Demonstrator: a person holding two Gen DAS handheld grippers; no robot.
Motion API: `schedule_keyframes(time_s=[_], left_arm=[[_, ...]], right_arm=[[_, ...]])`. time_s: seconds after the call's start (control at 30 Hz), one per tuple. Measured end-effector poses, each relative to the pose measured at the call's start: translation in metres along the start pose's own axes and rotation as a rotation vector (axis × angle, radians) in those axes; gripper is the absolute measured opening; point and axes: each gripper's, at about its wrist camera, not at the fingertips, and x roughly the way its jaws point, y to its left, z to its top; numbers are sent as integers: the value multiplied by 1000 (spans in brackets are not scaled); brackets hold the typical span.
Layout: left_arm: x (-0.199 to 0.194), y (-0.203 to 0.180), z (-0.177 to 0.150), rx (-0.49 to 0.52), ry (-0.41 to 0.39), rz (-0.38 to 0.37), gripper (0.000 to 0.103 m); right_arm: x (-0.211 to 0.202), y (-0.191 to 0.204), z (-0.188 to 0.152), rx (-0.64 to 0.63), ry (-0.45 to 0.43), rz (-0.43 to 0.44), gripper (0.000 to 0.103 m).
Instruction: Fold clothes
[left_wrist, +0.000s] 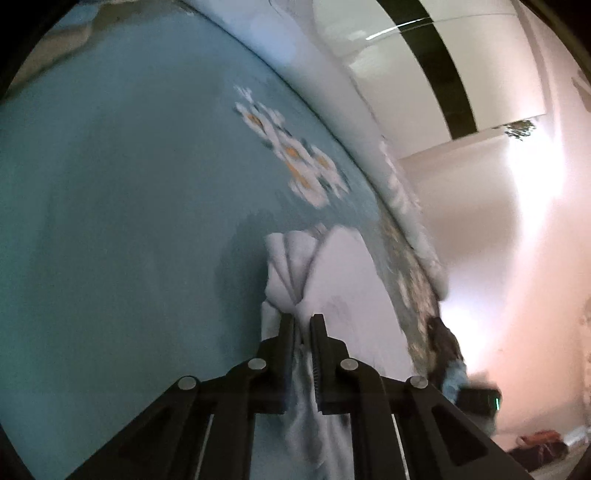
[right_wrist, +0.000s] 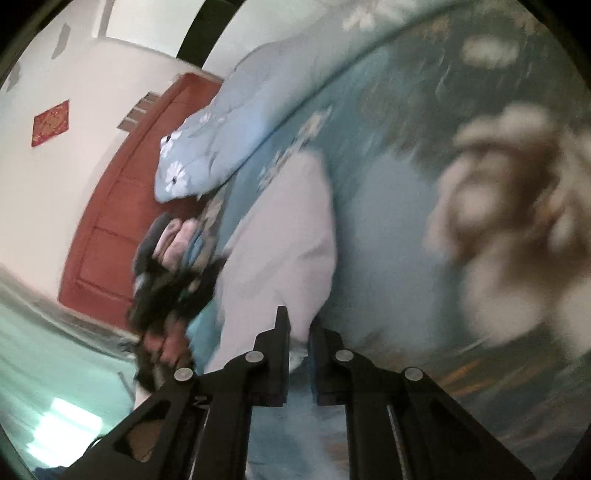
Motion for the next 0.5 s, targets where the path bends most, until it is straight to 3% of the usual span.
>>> schedule_keyframes(time_s=[0.1, 0.23, 0.33, 0.4, 0.47, 0.5], left_arm=[[-3, 7, -15, -8, 2, 5, 8], [-8, 24, -18, -64, -2, 5, 5], [-20, 24, -12, -59, -26, 8, 10], [-25, 14, -5, -17, -38, 27, 23], [-21, 3, 5, 12, -38, 51, 70], [-18, -3, 8, 28, -43, 54, 74]], right_arm=[[-10, -19, 15, 24, -2, -51, 9], [2, -35, 11, 76, 19, -84, 9], [-1, -43, 4, 122, -10, -76, 12], [-7, -43, -2, 128, -36, -97, 15], [-13, -41, -9, 122, -63, -127, 22], [-15, -41, -14, 124, -74, -131, 30]])
